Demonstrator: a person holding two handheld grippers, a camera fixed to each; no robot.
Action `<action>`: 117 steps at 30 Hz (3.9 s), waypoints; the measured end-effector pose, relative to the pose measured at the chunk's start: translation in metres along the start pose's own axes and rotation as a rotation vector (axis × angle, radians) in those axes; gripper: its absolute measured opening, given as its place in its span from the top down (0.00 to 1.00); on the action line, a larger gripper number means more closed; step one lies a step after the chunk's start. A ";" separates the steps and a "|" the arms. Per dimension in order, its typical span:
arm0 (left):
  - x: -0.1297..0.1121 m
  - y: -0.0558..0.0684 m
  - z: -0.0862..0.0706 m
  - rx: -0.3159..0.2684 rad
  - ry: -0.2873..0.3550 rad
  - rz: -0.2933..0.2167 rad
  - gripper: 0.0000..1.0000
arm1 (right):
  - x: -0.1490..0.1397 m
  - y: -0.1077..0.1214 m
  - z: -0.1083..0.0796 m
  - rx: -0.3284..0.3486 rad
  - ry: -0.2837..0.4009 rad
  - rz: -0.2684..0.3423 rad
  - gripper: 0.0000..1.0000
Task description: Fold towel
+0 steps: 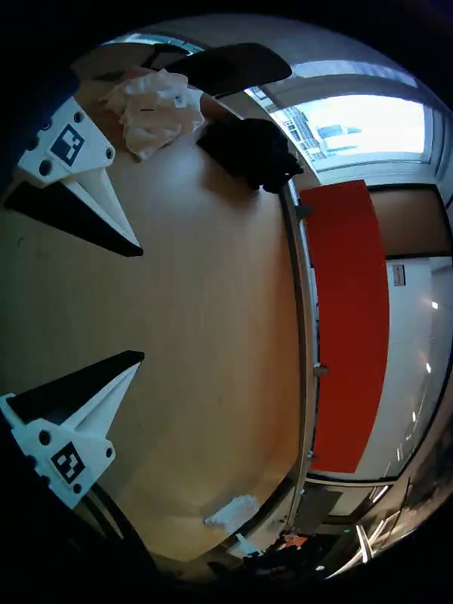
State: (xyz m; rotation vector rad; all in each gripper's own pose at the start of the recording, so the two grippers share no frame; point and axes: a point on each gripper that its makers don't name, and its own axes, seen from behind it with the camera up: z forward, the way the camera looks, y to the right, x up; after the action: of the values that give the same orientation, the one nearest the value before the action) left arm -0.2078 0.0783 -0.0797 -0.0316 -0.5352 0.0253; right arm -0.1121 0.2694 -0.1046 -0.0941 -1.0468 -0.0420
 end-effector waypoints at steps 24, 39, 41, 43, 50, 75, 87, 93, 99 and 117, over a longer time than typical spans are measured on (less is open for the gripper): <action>0.006 -0.003 -0.003 0.020 0.012 -0.049 0.07 | 0.062 -0.030 -0.038 -0.068 0.321 0.079 0.09; 0.009 -0.004 -0.003 0.022 0.017 -0.061 0.08 | 0.107 -0.036 -0.080 -0.139 0.599 0.076 0.09; 0.010 -0.004 -0.002 0.022 0.018 -0.062 0.08 | 0.114 -0.038 -0.087 -0.146 0.641 0.076 0.09; 0.010 -0.003 -0.002 0.021 0.019 -0.064 0.08 | 0.121 -0.040 -0.094 -0.148 0.680 0.083 0.09; 0.012 -0.003 -0.001 0.019 0.024 -0.068 0.07 | 0.151 -0.060 -0.122 -0.111 0.830 0.101 0.09; 0.096 -0.030 -0.002 0.068 0.263 -0.094 0.08 | 0.185 -0.139 -0.151 0.015 0.925 0.012 0.08; 0.159 -0.052 -0.004 0.098 0.400 -0.091 0.08 | 0.199 -0.177 -0.164 0.071 0.948 -0.009 0.08; 0.178 -0.057 -0.003 0.098 0.441 -0.095 0.08 | 0.205 -0.200 -0.170 0.099 0.957 -0.014 0.07; 0.191 -0.059 -0.003 0.099 0.472 -0.089 0.08 | 0.211 -0.226 -0.176 0.119 0.969 -0.031 0.06; 0.202 -0.061 -0.009 0.105 0.527 -0.111 0.08 | 0.218 -0.254 -0.189 0.141 0.996 -0.003 0.00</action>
State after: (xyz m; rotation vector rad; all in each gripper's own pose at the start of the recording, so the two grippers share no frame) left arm -0.0290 0.0232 0.0179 0.0921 -0.0077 -0.0629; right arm 0.1398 0.0002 0.0050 0.0586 -0.0531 -0.0134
